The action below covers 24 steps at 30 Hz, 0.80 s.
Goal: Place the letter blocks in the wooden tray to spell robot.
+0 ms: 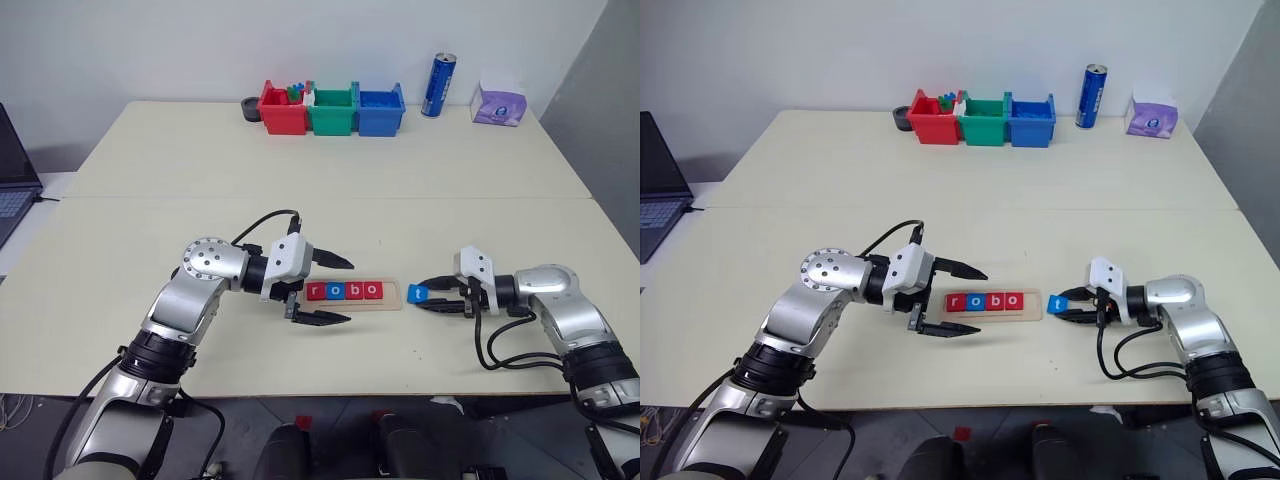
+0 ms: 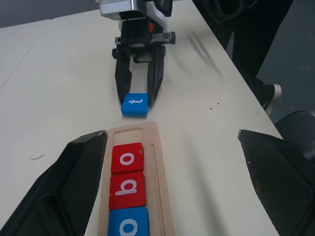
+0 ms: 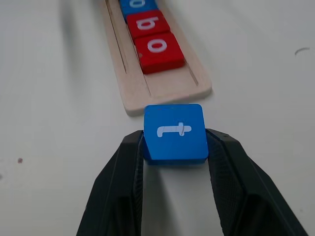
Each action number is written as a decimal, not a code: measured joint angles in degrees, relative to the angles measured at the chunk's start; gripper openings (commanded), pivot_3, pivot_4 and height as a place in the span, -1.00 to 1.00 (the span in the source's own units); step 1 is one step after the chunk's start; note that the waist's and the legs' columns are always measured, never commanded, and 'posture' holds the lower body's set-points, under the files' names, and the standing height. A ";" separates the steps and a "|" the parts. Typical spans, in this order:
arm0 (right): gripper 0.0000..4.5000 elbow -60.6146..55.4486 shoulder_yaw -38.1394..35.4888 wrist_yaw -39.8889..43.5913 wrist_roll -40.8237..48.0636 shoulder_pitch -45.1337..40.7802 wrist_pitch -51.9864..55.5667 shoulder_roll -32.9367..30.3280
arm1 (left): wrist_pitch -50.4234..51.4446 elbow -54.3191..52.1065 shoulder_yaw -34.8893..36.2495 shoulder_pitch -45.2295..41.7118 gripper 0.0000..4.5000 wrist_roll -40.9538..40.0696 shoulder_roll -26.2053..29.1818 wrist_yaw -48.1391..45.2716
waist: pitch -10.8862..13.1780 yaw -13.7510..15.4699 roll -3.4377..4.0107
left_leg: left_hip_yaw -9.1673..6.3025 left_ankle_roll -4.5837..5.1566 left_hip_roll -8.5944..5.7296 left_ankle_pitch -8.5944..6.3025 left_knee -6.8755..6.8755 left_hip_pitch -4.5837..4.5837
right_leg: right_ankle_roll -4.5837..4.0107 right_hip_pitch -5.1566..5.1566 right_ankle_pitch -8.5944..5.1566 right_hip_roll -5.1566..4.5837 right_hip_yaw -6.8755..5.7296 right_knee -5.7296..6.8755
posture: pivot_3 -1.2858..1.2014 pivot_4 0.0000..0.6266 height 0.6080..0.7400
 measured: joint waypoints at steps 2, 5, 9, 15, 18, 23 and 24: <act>-0.35 -0.34 0.31 0.00 0.29 -1.70 0.76 0.99 | -0.01 0.15 0.09 0.11 1.00 -0.05 0.58 -0.34 | 0.00 0.02 0.00 | -0.02 0.00 0.00 0.00 0.00 0.00 | 0.00 0.00 0.00 0.01 -0.01 0.00 | 0.03 -0.52 1.00; -0.35 0.56 1.43 -0.16 -0.15 -3.73 0.60 3.02 | 0.01 0.31 0.67 0.11 1.00 -0.25 0.89 -0.46 | 0.00 0.15 0.00 | -0.03 0.00 -0.01 0.00 0.01 -0.03 | 0.00 0.00 0.00 0.00 -0.02 -0.02 | 0.03 -0.52 1.00; -0.35 4.05 2.70 -0.20 -1.35 -4.77 -0.56 4.82 | 0.21 0.31 1.36 0.09 1.00 -0.44 1.02 -0.22 | 0.00 0.31 0.00 | -0.02 0.00 -0.01 0.00 0.01 -0.05 | 0.00 0.00 0.00 -0.07 -0.03 -0.04 | 0.03 -0.52 1.00; -0.35 8.03 3.74 0.27 -3.30 -6.75 -3.16 5.75 | 0.54 -0.06 1.86 0.21 1.00 -0.65 2.07 0.11 | 0.01 0.24 0.01 | -0.01 0.00 -0.01 0.00 0.01 -0.04 | 0.00 -0.01 0.00 -0.08 -0.04 -0.03 | 0.03 -0.52 1.00; -0.35 9.54 3.77 1.16 -3.48 -7.19 -4.45 5.83 | 0.86 -0.50 2.20 0.52 1.00 -0.68 2.38 0.42 | 0.01 0.23 0.01 | -0.02 0.00 -0.01 0.00 0.01 -0.05 | 0.00 -0.01 0.00 -0.08 -0.04 -0.03 | 0.03 -0.52 1.00; -0.35 10.68 3.77 2.21 -3.68 -7.38 -5.13 5.67 | 1.68 -1.05 2.20 1.05 1.00 -0.78 2.40 0.53 | 0.01 0.23 0.01 | -0.02 0.00 -0.01 0.00 0.01 -0.05 | 0.00 -0.01 0.00 -0.08 -0.03 -0.02 | 0.03 -0.52 1.00; -0.35 10.68 3.77 2.57 -3.68 -7.46 -5.15 5.51 | 1.72 -1.07 2.21 1.05 1.00 -0.79 2.40 0.56 | 0.01 0.23 0.01 | -0.02 0.00 -0.01 0.00 0.01 -0.05 | 0.00 -0.01 0.00 -0.08 -0.03 -0.02 | 0.03 -0.52 1.00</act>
